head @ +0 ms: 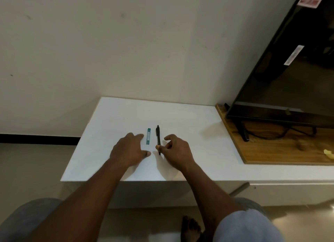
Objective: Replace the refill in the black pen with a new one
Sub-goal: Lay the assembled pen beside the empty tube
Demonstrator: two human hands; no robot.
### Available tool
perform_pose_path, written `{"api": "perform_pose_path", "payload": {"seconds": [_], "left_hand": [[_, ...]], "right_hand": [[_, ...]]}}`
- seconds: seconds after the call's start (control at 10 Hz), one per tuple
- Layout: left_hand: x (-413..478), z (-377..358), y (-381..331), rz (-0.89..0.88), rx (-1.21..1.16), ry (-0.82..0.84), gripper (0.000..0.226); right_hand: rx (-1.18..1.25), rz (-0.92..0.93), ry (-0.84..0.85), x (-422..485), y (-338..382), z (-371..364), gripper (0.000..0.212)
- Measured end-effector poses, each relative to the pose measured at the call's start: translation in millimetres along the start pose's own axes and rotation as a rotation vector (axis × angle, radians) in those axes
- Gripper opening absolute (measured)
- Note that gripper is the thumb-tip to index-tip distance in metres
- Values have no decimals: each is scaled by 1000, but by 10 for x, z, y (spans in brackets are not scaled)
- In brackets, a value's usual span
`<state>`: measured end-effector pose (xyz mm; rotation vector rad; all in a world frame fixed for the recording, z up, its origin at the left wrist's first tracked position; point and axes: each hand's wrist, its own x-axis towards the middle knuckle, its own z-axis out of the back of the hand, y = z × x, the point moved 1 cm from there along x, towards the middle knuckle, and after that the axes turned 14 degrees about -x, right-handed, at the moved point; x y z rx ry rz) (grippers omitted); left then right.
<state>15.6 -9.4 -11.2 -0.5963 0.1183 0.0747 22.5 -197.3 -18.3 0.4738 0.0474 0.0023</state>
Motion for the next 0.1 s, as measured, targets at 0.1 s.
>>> {"api": "perform_pose_path", "payload": {"seconds": [0.1], "left_hand": [[-191,3,7,25,38,-2,90]], "right_hand": [[-9,10,-7,-168,-46,5,56]]}}
